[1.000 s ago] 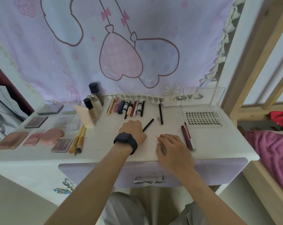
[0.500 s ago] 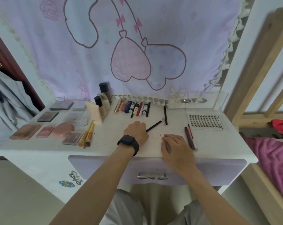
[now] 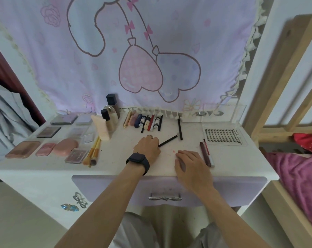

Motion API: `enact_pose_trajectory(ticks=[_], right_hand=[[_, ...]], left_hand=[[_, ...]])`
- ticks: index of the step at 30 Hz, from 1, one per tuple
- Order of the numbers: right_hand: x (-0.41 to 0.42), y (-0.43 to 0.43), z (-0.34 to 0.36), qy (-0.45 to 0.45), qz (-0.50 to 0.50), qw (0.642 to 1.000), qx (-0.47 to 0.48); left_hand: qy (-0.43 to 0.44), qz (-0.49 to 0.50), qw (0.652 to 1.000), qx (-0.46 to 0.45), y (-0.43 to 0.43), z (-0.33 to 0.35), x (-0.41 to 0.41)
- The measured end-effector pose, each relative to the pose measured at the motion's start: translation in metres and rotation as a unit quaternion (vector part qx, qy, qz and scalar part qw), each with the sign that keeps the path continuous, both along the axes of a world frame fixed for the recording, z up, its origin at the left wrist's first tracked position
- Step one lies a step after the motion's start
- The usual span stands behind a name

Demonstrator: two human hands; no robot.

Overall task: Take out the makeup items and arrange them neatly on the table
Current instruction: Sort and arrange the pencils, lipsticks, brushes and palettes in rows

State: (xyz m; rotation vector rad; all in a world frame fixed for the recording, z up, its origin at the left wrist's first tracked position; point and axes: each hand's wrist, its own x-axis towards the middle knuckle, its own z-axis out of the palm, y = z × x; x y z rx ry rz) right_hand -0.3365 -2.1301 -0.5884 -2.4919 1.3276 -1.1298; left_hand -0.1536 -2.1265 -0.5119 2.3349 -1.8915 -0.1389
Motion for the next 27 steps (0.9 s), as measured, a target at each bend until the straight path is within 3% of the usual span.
enact_pose_trajectory(ticks=[10,15,18,23,27], right_hand=[[0.000,-0.001,-0.001,-0.003,0.001,1.000,0.003],[-0.002,0.000,0.007,-0.049,0.004,0.996,0.071],[-0.005,0.000,0.026,-0.176,0.019,0.960,0.216],[-0.007,-0.004,0.059,-0.362,0.059,0.850,0.379],[-0.011,-0.004,0.064,-0.388,0.053,0.837,0.382]], left_hand=[[0.026,0.003,0.999,-0.018,0.012,0.000,0.010],[0.162,-0.002,0.983,-0.087,0.033,0.000,0.023],[0.220,-0.019,0.967,-0.124,0.048,0.001,0.025],[0.213,-0.082,0.963,-0.145,0.060,0.005,0.020],[0.219,-0.093,0.956,-0.172,0.062,0.007,0.012]])
